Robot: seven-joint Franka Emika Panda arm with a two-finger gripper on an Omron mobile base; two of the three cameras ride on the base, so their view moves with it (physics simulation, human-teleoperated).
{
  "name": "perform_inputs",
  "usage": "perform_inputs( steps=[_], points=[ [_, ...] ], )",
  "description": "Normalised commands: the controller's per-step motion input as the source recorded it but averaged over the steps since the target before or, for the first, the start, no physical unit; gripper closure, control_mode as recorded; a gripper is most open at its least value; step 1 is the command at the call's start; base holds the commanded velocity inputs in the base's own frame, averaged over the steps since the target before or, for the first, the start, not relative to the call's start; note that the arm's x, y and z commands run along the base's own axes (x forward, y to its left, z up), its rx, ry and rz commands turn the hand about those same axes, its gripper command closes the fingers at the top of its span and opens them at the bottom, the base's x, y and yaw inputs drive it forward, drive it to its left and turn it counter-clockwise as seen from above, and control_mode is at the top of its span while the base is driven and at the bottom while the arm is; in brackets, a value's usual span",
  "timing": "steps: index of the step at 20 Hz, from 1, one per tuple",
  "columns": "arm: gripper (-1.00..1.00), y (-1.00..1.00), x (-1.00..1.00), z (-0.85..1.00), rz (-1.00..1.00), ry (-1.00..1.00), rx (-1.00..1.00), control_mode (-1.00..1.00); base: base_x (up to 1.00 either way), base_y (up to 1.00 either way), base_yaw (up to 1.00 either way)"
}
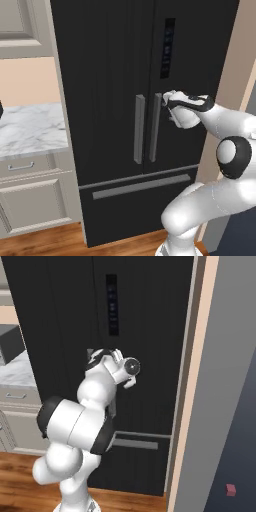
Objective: Place the tomato in the correct fridge rack based on whether it is a fruit or vegetable. Finally, close the fridge door.
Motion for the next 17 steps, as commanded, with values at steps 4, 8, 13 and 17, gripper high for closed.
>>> perform_inputs(
  steps=[4,8,13,17],
  points=[
    [-1.00,-0.14,0.76,0.00,-0.19,0.04,0.00,-1.00,0.00,0.00,0.00],
    [-1.00,-0.33,0.84,-0.18,-0.11,0.00,0.04,-1.00,0.00,0.00,0.00],
    [-1.00,-0.47,0.87,-0.27,-0.07,0.00,0.11,-1.00,0.00,0.00,0.00],
    [-1.00,-0.35,0.27,-0.25,-0.10,0.00,0.04,-1.00,0.00,0.00,0.00]
  ],
)
